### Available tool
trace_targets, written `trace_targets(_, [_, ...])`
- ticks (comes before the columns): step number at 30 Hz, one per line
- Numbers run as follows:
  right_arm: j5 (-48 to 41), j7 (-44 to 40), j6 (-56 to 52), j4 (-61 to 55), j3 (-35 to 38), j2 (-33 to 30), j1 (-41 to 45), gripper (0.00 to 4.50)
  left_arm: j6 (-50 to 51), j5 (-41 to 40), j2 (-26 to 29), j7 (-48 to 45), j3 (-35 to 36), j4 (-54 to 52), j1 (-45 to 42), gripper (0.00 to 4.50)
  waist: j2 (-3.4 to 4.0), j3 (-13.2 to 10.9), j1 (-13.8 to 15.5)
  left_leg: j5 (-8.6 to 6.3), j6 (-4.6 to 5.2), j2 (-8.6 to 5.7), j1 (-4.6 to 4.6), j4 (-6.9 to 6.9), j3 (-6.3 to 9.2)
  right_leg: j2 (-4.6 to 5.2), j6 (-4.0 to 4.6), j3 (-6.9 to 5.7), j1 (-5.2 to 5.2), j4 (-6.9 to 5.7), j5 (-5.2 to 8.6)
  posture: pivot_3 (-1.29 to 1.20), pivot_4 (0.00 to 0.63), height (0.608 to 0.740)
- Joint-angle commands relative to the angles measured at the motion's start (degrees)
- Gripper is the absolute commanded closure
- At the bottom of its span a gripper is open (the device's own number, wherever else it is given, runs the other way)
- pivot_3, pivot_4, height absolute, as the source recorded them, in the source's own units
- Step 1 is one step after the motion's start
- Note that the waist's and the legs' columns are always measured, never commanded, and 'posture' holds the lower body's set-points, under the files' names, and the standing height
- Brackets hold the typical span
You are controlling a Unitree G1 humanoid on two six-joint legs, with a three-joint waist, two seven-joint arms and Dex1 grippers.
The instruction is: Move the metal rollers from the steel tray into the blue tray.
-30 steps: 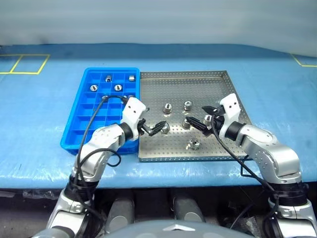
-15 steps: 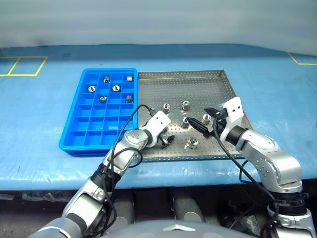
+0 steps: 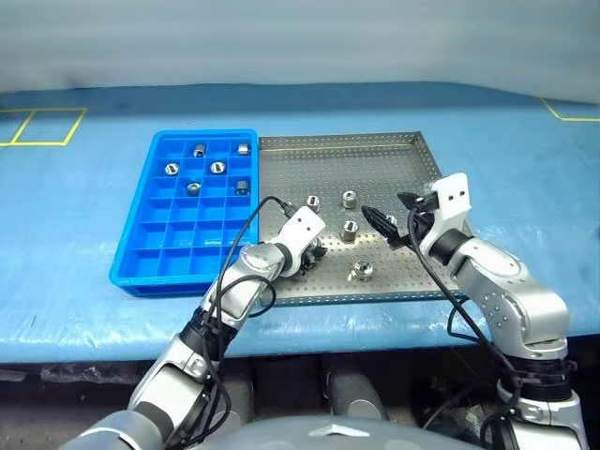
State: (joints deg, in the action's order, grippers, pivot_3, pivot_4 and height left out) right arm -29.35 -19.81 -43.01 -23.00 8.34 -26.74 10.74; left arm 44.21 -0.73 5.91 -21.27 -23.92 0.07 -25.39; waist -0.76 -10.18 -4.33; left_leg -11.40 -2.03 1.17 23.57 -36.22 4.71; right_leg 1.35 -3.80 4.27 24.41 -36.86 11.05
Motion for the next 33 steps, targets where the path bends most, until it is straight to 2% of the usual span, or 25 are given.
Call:
trace_targets(1, [0.2, 0.4, 0.2, -0.5, 1.2, 0.0, 0.5, 0.00, -3.4, -3.8, -2.1, 0.1, 6.0, -4.0, 0.8, 1.89, 0.00, 0.0, -0.1, 0.00, 0.00, 0.00, 0.01, 0.00, 0.00, 0.00, 0.00, 0.01, 0.01, 0.00, 0.00, -0.06, 0.150, 0.740])
trace_targets(4, [-0.3, 0.2, 0.5, -0.7, 1.0, 0.6, 0.5, 0.00, -4.3, -12.8, -6.4, -0.5, 15.8, -8.9, 1.3, 1.89, -0.01, 0.0, 0.0, 0.00, 0.00, 0.01, 0.06, 0.02, -0.02, 0.00, 0.00, 0.01, 0.08, -0.01, 0.00, -0.05, 0.150, 0.740])
trace_targets(9, [-0.2, -0.1, 0.6, -0.1, 0.5, 1.0, 0.9, 0.00, -0.5, -14.4, -3.7, 1.1, 20.4, -12.2, 1.6, 1.89, 0.00, 0.0, 0.2, 0.00, 0.00, 0.01, 0.00, 0.03, -0.02, -0.01, 0.00, 0.02, 0.03, -0.01, 0.00, -0.03, 0.150, 0.740])
trace_targets(11, [0.1, -0.3, 0.7, 0.3, 0.0, 1.1, 1.1, 0.00, 0.1, -13.9, -2.1, 0.8, 19.6, -12.3, 2.0, 1.89, 0.00, 0.0, 0.3, 0.00, 0.00, 0.00, 0.00, 0.02, -0.02, -0.01, -0.01, 0.02, 0.02, -0.01, 0.00, -0.02, 0.150, 0.740])
trace_targets(15, [0.5, -0.4, 0.9, 0.8, -1.0, 1.1, 1.9, 0.00, -2.6, -10.8, 1.8, -3.3, 11.0, -10.7, 3.0, 1.89, -0.01, 0.0, 0.6, 0.00, 0.00, -0.01, 0.02, 0.02, -0.02, 0.00, -0.01, 0.02, 0.02, 0.02, -0.01, -0.03, 0.150, 0.740])
trace_targets(21, [1.2, -0.5, 0.7, 0.5, -1.1, 1.0, 1.8, 0.00, -3.7, -6.6, 0.6, -2.4, 3.1, -7.0, 2.2, 0.03, -0.01, 0.0, 0.8, 0.00, 0.00, -0.04, 0.04, 0.03, -0.02, 0.03, -0.02, 0.02, 0.02, 0.05, -0.01, -0.04, 0.150, 0.740])
trace_targets(32, [1.8, 0.4, 0.7, -0.5, -0.2, 1.3, 0.3, 0.00, -4.8, 0.4, -4.3, 4.8, 1.1, 7.2, -1.7, 0.03, 0.00, 0.0, 0.4, 0.01, 0.01, -0.04, 0.02, 0.01, -0.02, 0.02, -0.03, 0.04, 0.01, 0.02, -0.02, -0.07, 0.150, 0.740])
trace_targets(33, [1.9, 0.5, 0.7, -0.5, -0.2, 1.3, 0.2, 0.00, -5.0, 0.5, -4.5, 4.7, 1.1, 7.6, -1.8, 0.20, 0.00, 0.0, 0.4, 0.01, 0.01, -0.04, 0.01, 0.01, -0.02, 0.02, -0.03, 0.05, 0.00, 0.02, -0.02, -0.07, 0.150, 0.740])
